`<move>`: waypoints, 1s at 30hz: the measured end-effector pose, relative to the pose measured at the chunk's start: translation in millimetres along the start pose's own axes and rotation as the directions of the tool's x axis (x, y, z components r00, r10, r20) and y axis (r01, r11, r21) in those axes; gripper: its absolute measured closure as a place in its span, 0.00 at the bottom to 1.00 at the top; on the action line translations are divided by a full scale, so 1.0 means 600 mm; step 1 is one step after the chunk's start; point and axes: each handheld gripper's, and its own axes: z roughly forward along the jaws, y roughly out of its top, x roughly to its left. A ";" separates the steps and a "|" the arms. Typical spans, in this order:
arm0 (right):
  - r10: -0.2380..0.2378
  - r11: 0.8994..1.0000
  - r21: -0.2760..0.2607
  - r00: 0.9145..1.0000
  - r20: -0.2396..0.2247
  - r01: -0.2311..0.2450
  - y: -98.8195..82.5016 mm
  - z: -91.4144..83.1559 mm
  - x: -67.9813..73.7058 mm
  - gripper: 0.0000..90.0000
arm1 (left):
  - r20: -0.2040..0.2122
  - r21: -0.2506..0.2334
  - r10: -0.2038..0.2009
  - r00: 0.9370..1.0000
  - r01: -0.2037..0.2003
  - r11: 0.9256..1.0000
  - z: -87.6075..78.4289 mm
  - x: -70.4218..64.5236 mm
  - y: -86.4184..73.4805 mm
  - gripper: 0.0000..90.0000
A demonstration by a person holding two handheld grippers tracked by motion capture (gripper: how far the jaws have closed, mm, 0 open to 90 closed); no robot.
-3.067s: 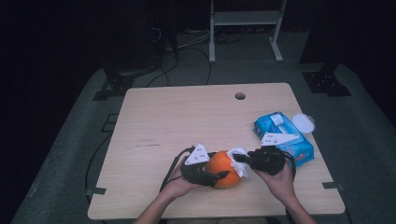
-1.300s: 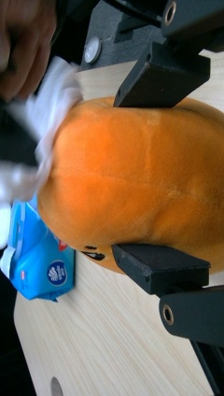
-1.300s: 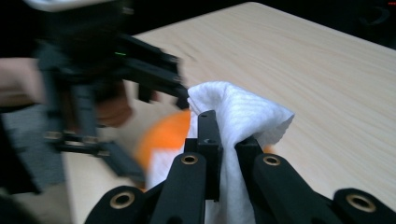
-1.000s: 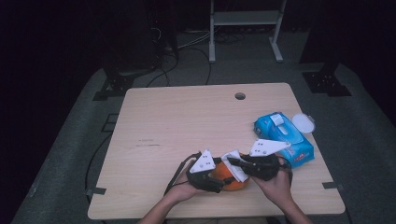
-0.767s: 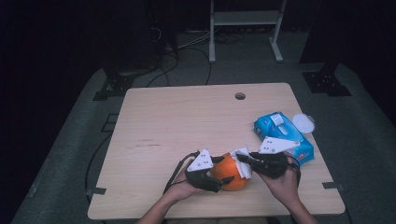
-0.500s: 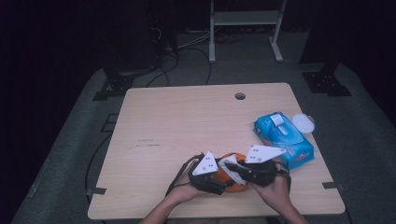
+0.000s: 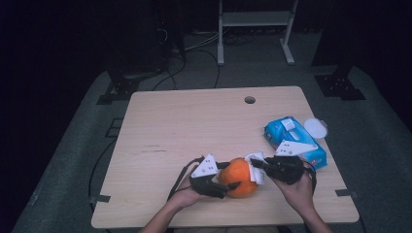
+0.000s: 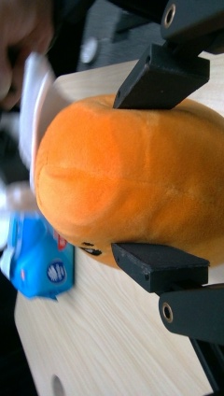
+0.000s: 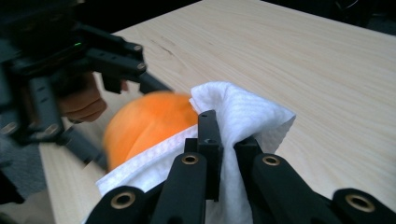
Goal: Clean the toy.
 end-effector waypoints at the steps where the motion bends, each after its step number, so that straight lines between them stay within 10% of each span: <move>1: 0.005 1.000 0.000 1.000 -0.007 -0.005 -0.001 0.000 0.001 0.95 | -0.002 -0.002 -0.019 1.000 0.019 1.000 -0.002 0.005 -0.001 0.32; 8: -0.047 0.999 -0.022 0.996 -0.076 0.046 0.015 0.011 0.028 0.95 | 0.035 0.002 -0.020 0.999 0.020 1.000 0.001 0.002 -0.004 0.32; 18: 0.099 0.995 0.011 0.994 -0.048 -0.099 -0.016 0.015 -0.034 0.95 | 0.051 -0.012 -0.027 0.998 0.027 1.000 -0.002 0.009 -0.010 0.31; 30: -0.100 0.995 -0.012 0.990 -0.099 0.099 0.023 0.028 0.055 0.95 | -0.027 -0.010 -0.077 0.997 0.077 0.997 0.016 -0.007 0.002 0.30</move>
